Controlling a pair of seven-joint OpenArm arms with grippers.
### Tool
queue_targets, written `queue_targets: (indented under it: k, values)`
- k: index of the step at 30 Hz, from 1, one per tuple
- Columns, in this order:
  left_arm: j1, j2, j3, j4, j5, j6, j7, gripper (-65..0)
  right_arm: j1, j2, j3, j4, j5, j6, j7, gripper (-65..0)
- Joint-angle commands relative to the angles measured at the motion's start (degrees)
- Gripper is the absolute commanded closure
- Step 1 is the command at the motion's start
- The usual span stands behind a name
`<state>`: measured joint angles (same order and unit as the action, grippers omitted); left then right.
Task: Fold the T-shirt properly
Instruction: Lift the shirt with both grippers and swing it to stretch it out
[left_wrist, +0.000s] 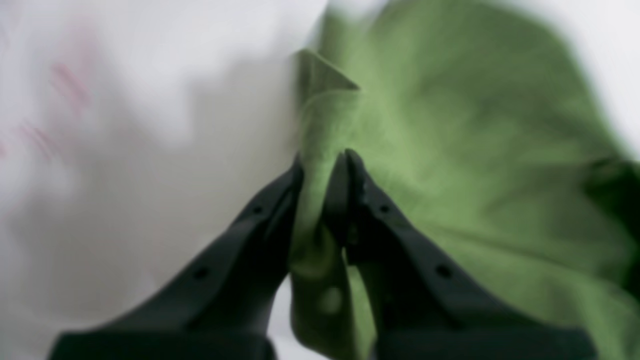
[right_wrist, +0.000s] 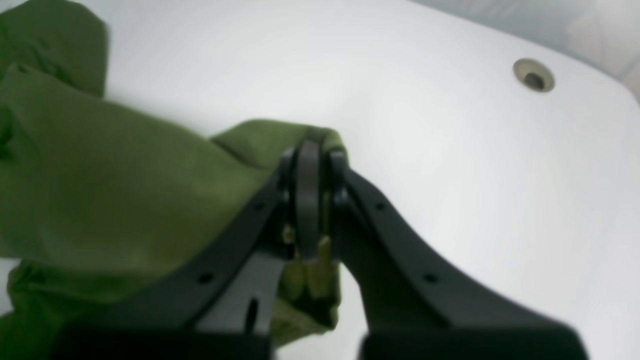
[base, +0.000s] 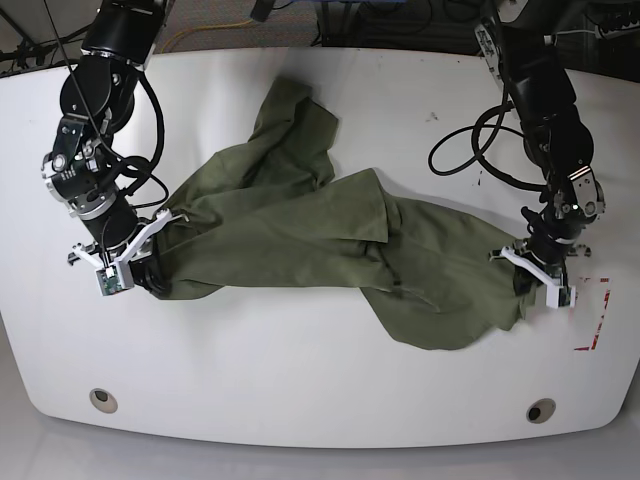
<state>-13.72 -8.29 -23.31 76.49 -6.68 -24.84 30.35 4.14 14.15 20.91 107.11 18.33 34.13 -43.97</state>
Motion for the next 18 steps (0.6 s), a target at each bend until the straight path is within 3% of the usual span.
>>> queue_targets:
  k: [1, 5, 10, 18]
  values:
    - [-1.1, -1.42, -0.29, 5.84, -0.75, 0.09, 0.03, 0.0, 4.34, 0.75, -0.03, -0.87, 0.97, -0.24, 2.08, 0.0]
    - [-0.22, -1.51, -2.32, 14.63, -0.75, 0.09, 4.25, 0.0, 10.23, 4.0, -0.03, -3.33, 1.59, -0.24, -1.09, 0.0]
    - [-1.63, -1.6, -5.22, 20.0, -0.75, 0.09, 8.99, 0.0, 19.46, 4.88, -0.11, -8.6, 1.59, -0.15, -2.76, 0.0]
    - [-7.52, -2.56, -7.24, 28.26, -0.75, -0.08, 17.43, 0.0, 35.37, 9.01, -0.29, -15.64, 1.67, 0.99, -5.92, 0.0]
